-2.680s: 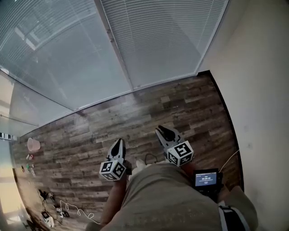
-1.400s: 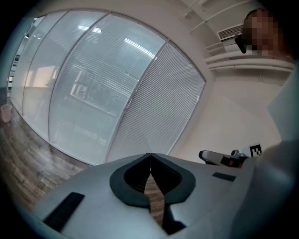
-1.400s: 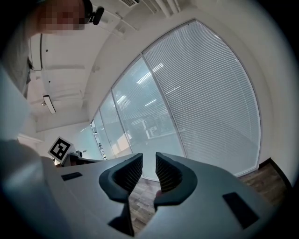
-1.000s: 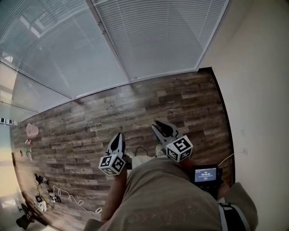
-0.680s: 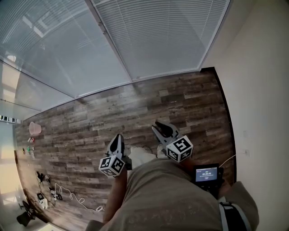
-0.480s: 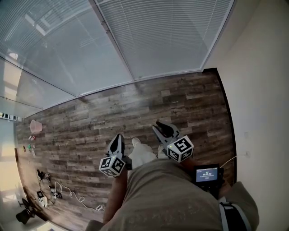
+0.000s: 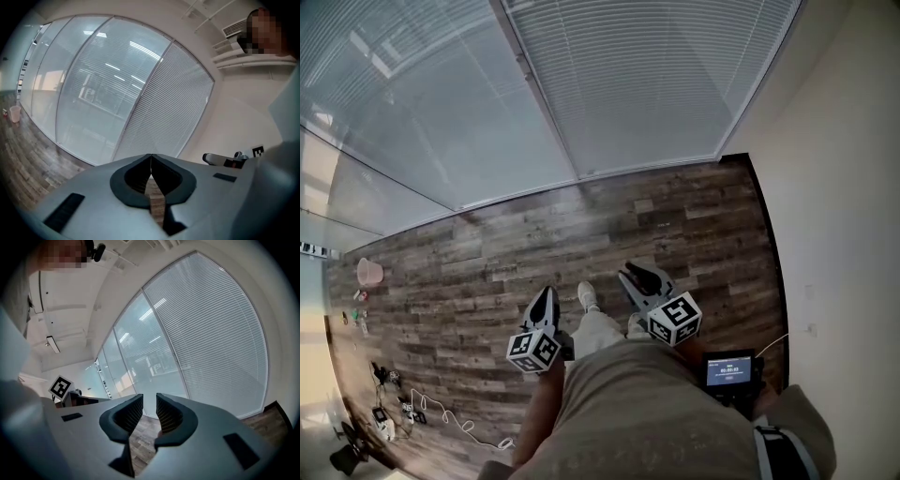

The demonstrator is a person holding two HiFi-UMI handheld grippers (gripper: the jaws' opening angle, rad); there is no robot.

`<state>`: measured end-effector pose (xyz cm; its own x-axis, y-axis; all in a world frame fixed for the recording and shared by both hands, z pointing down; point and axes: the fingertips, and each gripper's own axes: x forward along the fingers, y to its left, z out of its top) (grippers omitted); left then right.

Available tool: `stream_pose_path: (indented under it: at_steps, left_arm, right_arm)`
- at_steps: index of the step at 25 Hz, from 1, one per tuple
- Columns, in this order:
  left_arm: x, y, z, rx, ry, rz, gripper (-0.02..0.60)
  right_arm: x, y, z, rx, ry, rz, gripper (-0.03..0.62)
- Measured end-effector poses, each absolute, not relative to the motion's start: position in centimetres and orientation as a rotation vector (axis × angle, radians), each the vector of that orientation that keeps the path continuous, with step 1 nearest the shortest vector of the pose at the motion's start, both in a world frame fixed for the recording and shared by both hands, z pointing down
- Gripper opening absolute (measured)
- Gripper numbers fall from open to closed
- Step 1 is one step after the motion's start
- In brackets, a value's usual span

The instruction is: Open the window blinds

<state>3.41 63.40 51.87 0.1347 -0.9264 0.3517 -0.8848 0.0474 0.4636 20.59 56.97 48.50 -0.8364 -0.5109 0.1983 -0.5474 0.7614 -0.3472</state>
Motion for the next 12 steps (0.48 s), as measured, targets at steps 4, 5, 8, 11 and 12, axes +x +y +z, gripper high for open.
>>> stream_pose_path:
  at_steps: [4, 5, 8, 11, 12]
  left_arm:
    - [0.7, 59.7, 51.9, 1.847, -1.714, -0.087, 0.017]
    - [-0.1, 58.7, 51.8, 1.854, -1.709, -0.086, 0.017]
    - [-2.6, 55.9, 51.4, 1.87, -1.7, -0.084, 0.017]
    - [-5.3, 53.5, 51.2, 1.885, -1.693, -0.076, 0.017]
    - [-6.1, 52.8, 51.2, 1.891, -1.692, -0.075, 0.017]
  right_arm:
    - [17.9, 53.8, 48.4, 0.888, -2.85, 0.604, 0.075]
    - [17.1, 52.9, 48.3, 0.895, -2.848, 0.599, 0.075]
    - [14.4, 50.4, 47.9, 0.919, -2.847, 0.588, 0.075]
    - [11.6, 48.2, 47.5, 0.93, -2.853, 0.576, 0.075]
    - [10.8, 47.6, 47.4, 0.933, -2.853, 0.57, 0.075]
